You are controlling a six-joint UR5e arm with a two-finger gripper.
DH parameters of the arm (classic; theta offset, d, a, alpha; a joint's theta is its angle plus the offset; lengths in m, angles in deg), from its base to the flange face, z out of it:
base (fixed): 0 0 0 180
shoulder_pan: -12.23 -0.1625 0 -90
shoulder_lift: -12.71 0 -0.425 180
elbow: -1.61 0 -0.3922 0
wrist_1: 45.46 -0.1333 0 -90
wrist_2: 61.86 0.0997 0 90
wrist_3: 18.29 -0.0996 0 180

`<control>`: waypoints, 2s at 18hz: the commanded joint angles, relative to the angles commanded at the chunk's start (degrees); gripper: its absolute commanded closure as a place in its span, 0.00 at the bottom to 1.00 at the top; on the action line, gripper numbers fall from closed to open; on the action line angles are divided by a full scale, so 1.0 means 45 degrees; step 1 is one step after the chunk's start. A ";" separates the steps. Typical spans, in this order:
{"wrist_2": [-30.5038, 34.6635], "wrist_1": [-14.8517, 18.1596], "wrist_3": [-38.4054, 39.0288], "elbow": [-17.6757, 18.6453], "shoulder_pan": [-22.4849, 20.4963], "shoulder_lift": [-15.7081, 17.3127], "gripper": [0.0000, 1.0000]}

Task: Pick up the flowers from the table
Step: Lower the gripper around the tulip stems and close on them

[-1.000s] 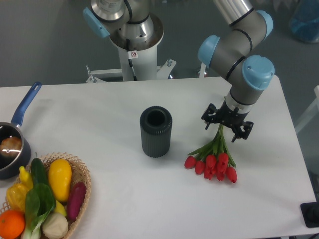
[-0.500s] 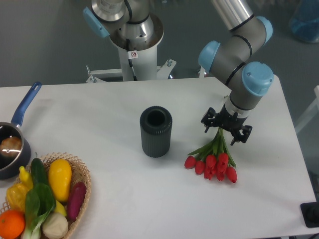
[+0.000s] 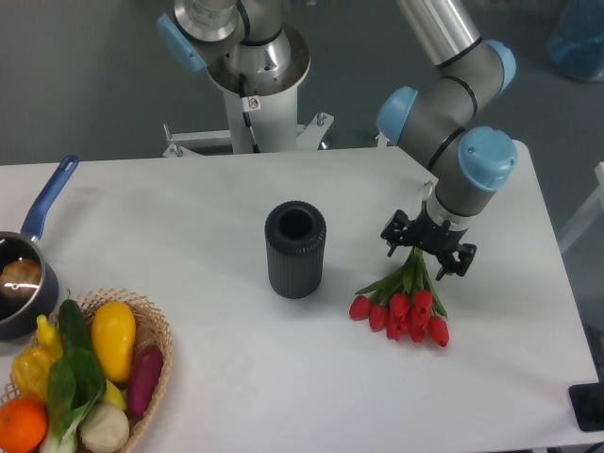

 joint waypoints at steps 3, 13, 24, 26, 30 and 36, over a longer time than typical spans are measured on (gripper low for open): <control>0.0000 -0.0040 0.0021 -0.0020 0.0000 -0.0020 0.00; 0.0000 -0.0098 -0.0116 -0.0039 -0.0039 -0.0020 0.11; 0.0020 -0.0098 -0.0097 -0.0039 -0.0039 0.0000 0.38; 0.0020 -0.0098 -0.0097 -0.0039 -0.0039 0.0000 0.38; 0.0000 -0.0098 -0.0097 -0.0039 -0.0039 0.0039 0.45; 0.0019 -0.0079 0.0001 -0.0078 -0.0039 0.0059 0.64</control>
